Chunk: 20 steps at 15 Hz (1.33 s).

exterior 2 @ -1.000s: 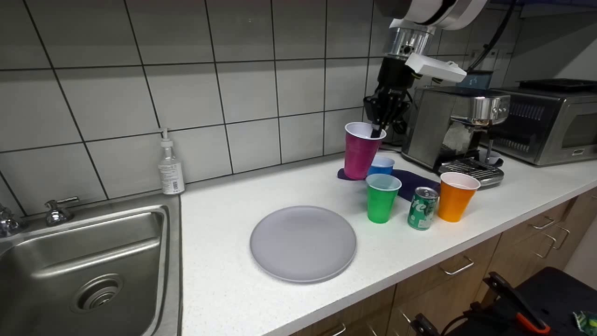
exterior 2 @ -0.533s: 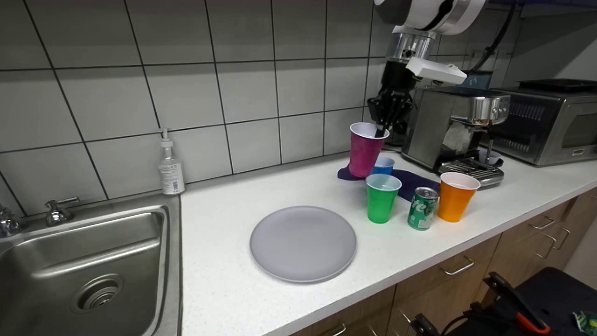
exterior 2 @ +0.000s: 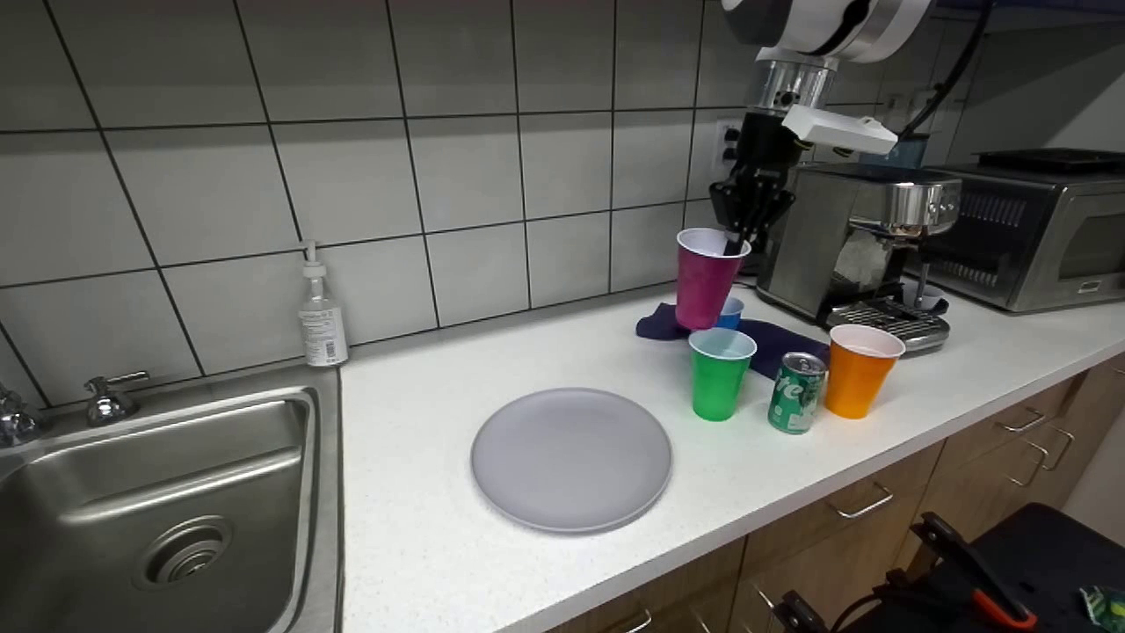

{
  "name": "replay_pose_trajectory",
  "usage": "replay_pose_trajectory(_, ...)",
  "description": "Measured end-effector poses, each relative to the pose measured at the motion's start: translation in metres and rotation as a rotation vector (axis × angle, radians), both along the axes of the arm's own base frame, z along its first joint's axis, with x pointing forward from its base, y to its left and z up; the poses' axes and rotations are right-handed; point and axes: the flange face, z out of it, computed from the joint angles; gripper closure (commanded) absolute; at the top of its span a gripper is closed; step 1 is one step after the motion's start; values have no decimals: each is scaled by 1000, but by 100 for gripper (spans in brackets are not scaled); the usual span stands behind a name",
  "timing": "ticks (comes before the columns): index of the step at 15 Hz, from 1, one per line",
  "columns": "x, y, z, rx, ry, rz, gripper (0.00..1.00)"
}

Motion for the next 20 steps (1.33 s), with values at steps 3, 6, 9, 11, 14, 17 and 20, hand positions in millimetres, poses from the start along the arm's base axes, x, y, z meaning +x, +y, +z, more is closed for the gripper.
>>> replay_pose_trajectory(3,-2,-5,-1,-5,9,-3,99)
replay_pose_trajectory(6,-4,-10,-2,-11,20,-3,99)
replay_pose_trajectory(9,-7,-12,-3,-20,40,6,99)
replay_pose_trajectory(11,-8,-13,-4,-26,50,12,99)
replay_pose_trajectory(14,-9,-13,-5,-35,58,21,99)
replay_pose_trajectory(17,-10,-13,-5,-40,64,27,99)
replay_pose_trajectory(20,-10,-13,-6,-40,67,28,99)
